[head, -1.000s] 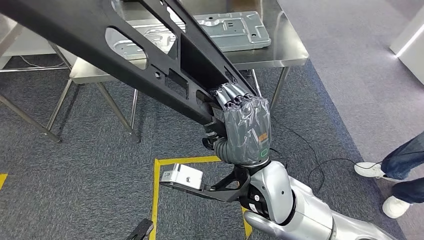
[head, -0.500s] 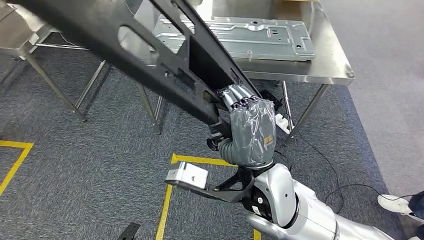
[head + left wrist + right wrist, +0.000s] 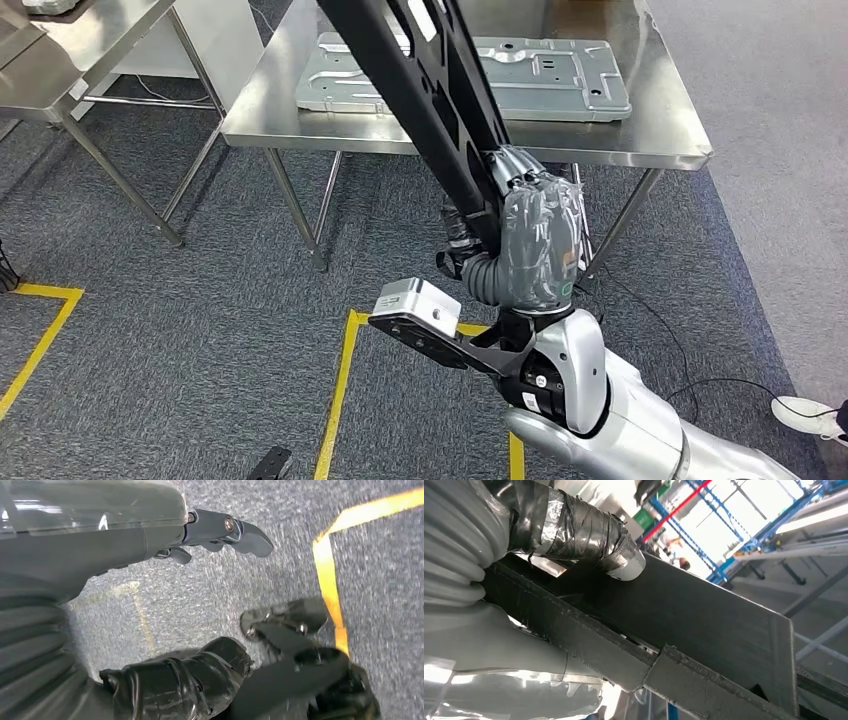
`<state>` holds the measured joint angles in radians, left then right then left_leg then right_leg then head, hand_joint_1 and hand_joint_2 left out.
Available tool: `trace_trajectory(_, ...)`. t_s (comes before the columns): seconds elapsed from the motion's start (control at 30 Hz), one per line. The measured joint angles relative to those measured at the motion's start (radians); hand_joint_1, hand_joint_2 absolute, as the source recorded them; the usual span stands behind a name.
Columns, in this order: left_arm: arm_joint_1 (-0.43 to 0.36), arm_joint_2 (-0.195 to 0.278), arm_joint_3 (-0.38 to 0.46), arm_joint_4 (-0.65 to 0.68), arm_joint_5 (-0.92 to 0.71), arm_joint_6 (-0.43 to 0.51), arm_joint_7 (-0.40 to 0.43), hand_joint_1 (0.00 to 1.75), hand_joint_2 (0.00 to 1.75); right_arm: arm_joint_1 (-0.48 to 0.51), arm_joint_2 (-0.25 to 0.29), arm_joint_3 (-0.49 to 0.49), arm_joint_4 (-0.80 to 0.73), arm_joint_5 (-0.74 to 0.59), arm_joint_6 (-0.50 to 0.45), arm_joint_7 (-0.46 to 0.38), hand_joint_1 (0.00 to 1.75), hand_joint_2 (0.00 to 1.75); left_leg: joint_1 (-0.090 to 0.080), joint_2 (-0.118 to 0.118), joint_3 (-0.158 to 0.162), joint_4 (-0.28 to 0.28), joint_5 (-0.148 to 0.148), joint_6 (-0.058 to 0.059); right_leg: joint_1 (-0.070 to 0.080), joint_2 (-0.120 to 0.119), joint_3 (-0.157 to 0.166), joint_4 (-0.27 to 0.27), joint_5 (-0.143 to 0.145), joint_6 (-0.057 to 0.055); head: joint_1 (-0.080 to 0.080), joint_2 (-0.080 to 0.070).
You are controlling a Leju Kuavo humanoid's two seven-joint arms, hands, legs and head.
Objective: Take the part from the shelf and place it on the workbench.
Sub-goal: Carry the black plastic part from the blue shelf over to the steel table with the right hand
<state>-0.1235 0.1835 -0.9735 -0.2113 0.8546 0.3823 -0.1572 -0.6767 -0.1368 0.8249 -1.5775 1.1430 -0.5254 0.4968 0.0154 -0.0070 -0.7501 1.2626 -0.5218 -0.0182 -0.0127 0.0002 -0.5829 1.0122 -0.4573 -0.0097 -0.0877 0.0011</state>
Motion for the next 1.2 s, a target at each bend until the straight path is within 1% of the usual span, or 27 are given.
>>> trace_trajectory(0.07,-0.001,0.0,0.0,0.0,-0.002,-0.002,0.0,0.0,1.75,-0.002,-0.006,-0.01,-0.005,0.013,0.002,0.001,1.75,1.75,0.002,0.006,0.06,-0.121,0.062,0.0,-0.001,0.0,0.006,0.006,-0.01,0.007,0.0,0.0)
trace_trajectory(0.1,-0.002,-0.001,0.0,0.0,-0.004,-0.002,0.0,0.0,1.75,-0.004,-0.009,-0.015,-0.009,0.02,0.006,0.002,1.75,1.75,0.0,0.009,0.09,-0.179,0.078,0.004,-0.001,-0.001,0.008,0.01,-0.017,0.013,0.0,0.0)
trace_trajectory(0.17,-0.005,-0.001,0.0,0.0,-0.01,0.001,-0.002,0.0,1.75,-0.007,-0.016,-0.027,-0.018,0.032,0.017,0.004,1.75,1.75,-0.006,0.011,0.116,-0.227,0.074,0.016,0.002,-0.002,0.011,0.011,-0.023,0.025,0.0,0.0)
trace_trajectory(0.23,-0.006,-0.002,0.0,0.0,-0.014,0.003,-0.003,0.0,1.75,-0.011,-0.026,-0.038,-0.026,0.039,0.025,0.005,1.75,1.75,-0.007,0.007,0.123,-0.232,0.069,0.033,0.004,-0.003,0.017,0.013,-0.022,0.037,0.0,0.0)
trace_trajectory(0.3,-0.006,-0.004,0.0,0.0,-0.017,0.004,-0.005,0.0,1.75,-0.015,-0.036,-0.05,-0.033,0.043,0.029,0.006,1.75,1.75,-0.005,0.004,0.139,-0.238,0.063,0.048,0.002,-0.002,0.008,0.049,-0.035,0.046,0.003,0.0)
trace_trajectory(0.33,-0.007,-0.005,0.0,0.0,-0.017,0.004,-0.007,0.0,1.75,-0.017,-0.041,-0.056,-0.037,0.044,0.033,0.006,1.75,1.75,-0.005,0.003,0.147,-0.24,0.06,0.054,0.002,-0.002,-0.014,0.091,-0.052,0.05,0.005,0.0)
trace_trajectory(0.4,-0.01,-0.006,0.0,0.0,-0.017,0.0,-0.013,0.0,1.75,-0.02,-0.05,-0.066,-0.044,0.047,0.043,0.007,1.75,1.75,-0.005,0.001,0.157,-0.241,0.051,0.063,0.002,-0.001,-0.087,0.208,-0.091,0.054,0.008,0.0)
trace_trajectory(0.43,-0.01,-0.006,0.0,0.0,-0.017,-0.002,-0.016,0.0,1.75,-0.02,-0.055,-0.069,-0.046,0.048,0.047,0.007,1.75,1.75,-0.007,0.001,0.162,-0.241,0.045,0.066,0.003,-0.001,-0.125,0.257,-0.1,0.055,0.008,0.0)
trace_trajectory(0.47,-0.011,-0.006,0.0,0.0,-0.017,-0.005,-0.019,0.0,1.75,-0.018,-0.06,-0.072,-0.048,0.05,0.051,0.007,1.75,1.75,-0.008,-0.001,0.168,-0.24,0.038,0.067,0.003,-0.001,-0.151,0.28,-0.094,0.055,0.008,0.0)
trace_trajectory(0.5,-0.01,-0.007,0.0,0.0,-0.017,-0.008,-0.021,0.0,1.75,-0.017,-0.065,-0.074,-0.049,0.051,0.054,0.007,1.75,1.75,-0.009,-0.002,0.178,-0.24,0.031,0.067,0.003,-0.001,-0.161,0.269,-0.068,0.053,0.008,0.0)
trace_trajectory(0.57,-0.01,-0.008,0.0,0.0,-0.017,-0.013,-0.024,0.0,1.75,-0.017,-0.074,-0.079,-0.052,0.054,0.057,0.007,1.75,1.75,-0.01,-0.005,0.203,-0.24,0.011,0.064,0.005,-0.001,-0.135,0.16,0.021,0.044,0.009,0.0)
trace_trajectory(0.6,-0.011,-0.009,0.0,0.0,-0.017,-0.016,-0.025,0.0,1.75,-0.017,-0.077,-0.081,-0.054,0.056,0.058,0.007,1.75,1.75,-0.011,-0.006,0.214,-0.241,0.002,0.061,0.008,0.0,-0.118,0.106,0.05,0.038,0.009,0.0)
trace_trajectory(0.63,-0.012,-0.01,0.0,0.0,-0.017,-0.019,-0.027,0.0,1.75,-0.019,-0.08,-0.082,-0.056,0.057,0.058,0.007,1.75,1.75,-0.011,-0.006,0.222,-0.243,-0.006,0.056,0.012,0.0,-0.103,0.058,0.058,0.033,0.011,0.0)
trace_trajectory(0.67,-0.014,-0.01,0.0,0.0,-0.017,-0.021,-0.028,0.0,1.75,-0.02,-0.082,-0.084,-0.06,0.058,0.059,0.008,1.75,1.75,-0.011,-0.006,0.228,-0.246,-0.013,0.05,0.015,-0.001,-0.093,0.034,0.056,0.028,0.011,0.0)
trace_trajectory(0.73,-0.016,-0.011,0.0,-0.001,-0.017,-0.023,-0.03,0.0,1.75,-0.022,-0.085,-0.088,-0.066,0.059,0.061,0.008,1.75,1.75,-0.012,-0.005,0.24,-0.237,-0.012,0.036,0.017,-0.001,-0.072,0.012,0.036,0.016,0.013,0.0)
trace_trajectory(0.8,-0.017,-0.012,0.0,-0.001,-0.017,-0.023,-0.032,0.0,1.75,-0.022,-0.089,-0.093,-0.07,0.06,0.063,0.008,1.75,1.75,-0.011,-0.003,0.235,-0.188,-0.005,0.025,0.011,-0.001,-0.037,0.003,0.025,0.004,0.012,0.0)
trace_trajectory(0.83,-0.018,-0.013,0.001,-0.001,-0.018,-0.024,-0.033,0.0,1.75,-0.023,-0.09,-0.095,-0.074,0.061,0.064,0.008,1.75,1.75,-0.01,-0.001,0.214,-0.146,-0.005,0.02,0.008,-0.001,-0.017,0.0,0.016,0.0,0.01,0.0)
trace_trajectory(0.87,-0.019,-0.014,0.001,-0.001,-0.018,-0.024,-0.034,0.0,1.75,-0.024,-0.09,-0.097,-0.077,0.061,0.066,0.008,1.75,1.75,-0.008,0.0,0.181,-0.096,-0.012,0.016,0.006,-0.001,-0.002,-0.002,0.005,-0.002,0.009,0.0)
trace_trajectory(0.93,-0.018,-0.015,0.002,-0.001,-0.018,-0.024,-0.034,0.0,1.75,-0.023,-0.091,-0.098,-0.082,0.062,0.07,0.008,1.75,1.75,-0.004,0.001,0.099,-0.008,-0.046,0.007,0.005,-0.001,0.027,-0.002,-0.02,-0.005,0.006,0.0)
trace_trajectory(0.97,-0.015,-0.015,0.003,-0.001,-0.019,-0.024,-0.034,0.0,1.75,-0.021,-0.092,-0.098,-0.083,0.062,0.072,0.008,1.75,1.75,-0.002,0.001,0.063,0.01,-0.066,0.003,0.003,0.0,0.043,-0.002,-0.035,-0.004,0.006,0.0)
trace_trajectory(1.0,-0.012,-0.015,0.003,-0.001,-0.019,-0.023,-0.034,0.0,1.75,-0.02,-0.093,-0.098,-0.083,0.062,0.075,0.008,1.75,1.75,-0.001,0.001,0.038,0.002,-0.074,0.001,0.001,0.001,0.063,-0.002,-0.051,-0.002,0.006,0.0)
trace_trajectory(1.03,-0.009,-0.015,0.003,-0.001,-0.02,-0.022,-0.034,0.0,1.75,-0.018,-0.094,-0.098,-0.083,0.062,0.076,0.008,1.75,1.75,0.0,0.002,0.024,-0.03,-0.061,-0.001,-0.001,0.003,0.084,-0.002,-0.068,0.001,0.006,0.0)
trace_trajectory(1.07,-0.007,-0.015,0.003,-0.001,-0.021,-0.021,-0.034,0.0,1.75,-0.018,-0.095,-0.098,-0.084,0.062,0.078,0.008,1.75,1.75,0.001,0.003,0.019,-0.082,-0.019,-0.001,-0.003,0.003,0.107,-0.002,-0.086,0.006,0.006,0.0)
trace_trajectory(1.1,-0.004,-0.015,0.003,-0.001,-0.021,-0.02,-0.033,0.0,1.75,-0.017,-0.096,-0.098,-0.085,0.062,0.08,0.008,1.75,1.75,0.001,0.007,0.017,-0.137,0.053,0.0,-0.005,0.004,0.13,-0.001,-0.105,0.011,0.006,0.0)
trace_trajectory(1.13,-0.002,-0.016,0.003,-0.001,-0.021,-0.019,-0.033,0.0,1.75,-0.015,-0.097,-0.098,-0.086,0.062,0.084,0.008,1.75,1.75,-0.002,0.012,0.021,-0.177,0.108,0.003,-0.005,0.005,0.147,-0.002,-0.123,0.018,0.006,0.0)
trace_trajectory(1.17,-0.001,-0.016,0.003,-0.001,-0.021,-0.017,-0.032,0.0,1.75,-0.014,-0.099,-0.099,-0.088,0.062,0.087,0.008,1.75,1.75,-0.005,0.016,0.024,-0.198,0.15,0.008,-0.004,0.005,0.16,-0.004,-0.138,0.027,0.007,0.0)
trace_trajectory(1.2,-0.001,-0.016,0.004,0.0,-0.022,-0.017,-0.032,0.0,1.75,-0.014,-0.101,-0.099,-0.09,0.061,0.089,0.008,1.75,1.75,-0.009,0.018,0.028,-0.203,0.163,0.014,-0.003,0.005,0.172,-0.005,-0.147,0.035,0.008,0.0)
